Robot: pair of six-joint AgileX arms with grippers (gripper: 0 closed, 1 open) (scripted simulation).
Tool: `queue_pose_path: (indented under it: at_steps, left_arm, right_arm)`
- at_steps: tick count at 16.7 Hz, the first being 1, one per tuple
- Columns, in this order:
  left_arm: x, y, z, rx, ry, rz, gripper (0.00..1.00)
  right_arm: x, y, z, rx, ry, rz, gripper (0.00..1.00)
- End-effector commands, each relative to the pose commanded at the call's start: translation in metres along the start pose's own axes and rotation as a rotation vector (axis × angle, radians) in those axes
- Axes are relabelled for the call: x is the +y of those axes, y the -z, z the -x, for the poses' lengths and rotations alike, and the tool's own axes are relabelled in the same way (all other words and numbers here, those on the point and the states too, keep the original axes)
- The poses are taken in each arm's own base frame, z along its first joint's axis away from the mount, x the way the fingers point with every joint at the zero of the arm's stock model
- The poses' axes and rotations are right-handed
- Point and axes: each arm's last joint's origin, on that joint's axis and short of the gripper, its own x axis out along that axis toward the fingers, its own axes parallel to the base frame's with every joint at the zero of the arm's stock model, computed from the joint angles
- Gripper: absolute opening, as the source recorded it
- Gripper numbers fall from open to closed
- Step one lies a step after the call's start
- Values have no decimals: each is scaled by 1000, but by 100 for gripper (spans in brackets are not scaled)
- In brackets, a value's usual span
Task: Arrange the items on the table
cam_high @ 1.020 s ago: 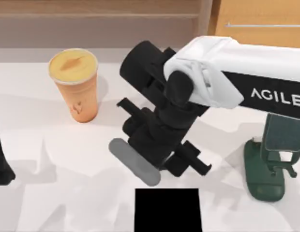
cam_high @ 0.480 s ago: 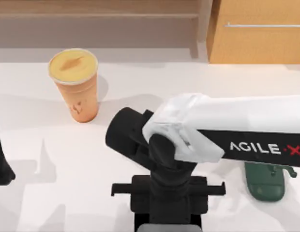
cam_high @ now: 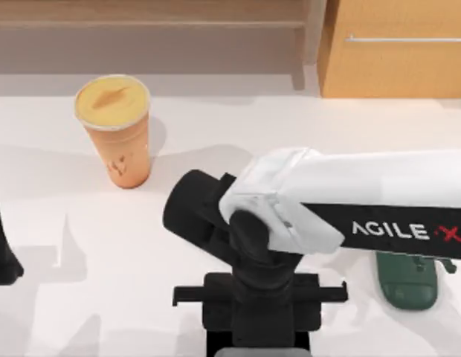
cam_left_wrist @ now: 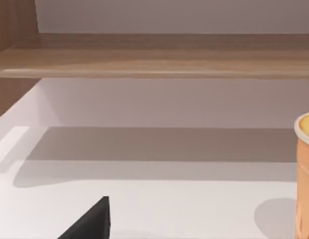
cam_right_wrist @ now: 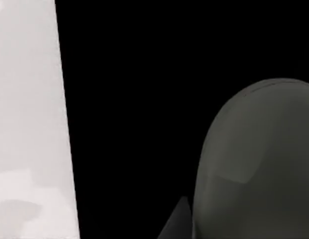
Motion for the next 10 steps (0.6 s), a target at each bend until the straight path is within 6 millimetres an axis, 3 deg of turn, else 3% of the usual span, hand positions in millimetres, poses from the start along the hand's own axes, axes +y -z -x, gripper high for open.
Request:
queue_pose_path:
  at_steps: [6,10]
  left_arm:
    - [0,0,0,0,0,0,100]
    - [0,0,0,0,0,0,100]
  right_arm:
    - [0,-1,-8,-1,-4,6,0]
    - [0,-1,-8,-1,-4,6,30]
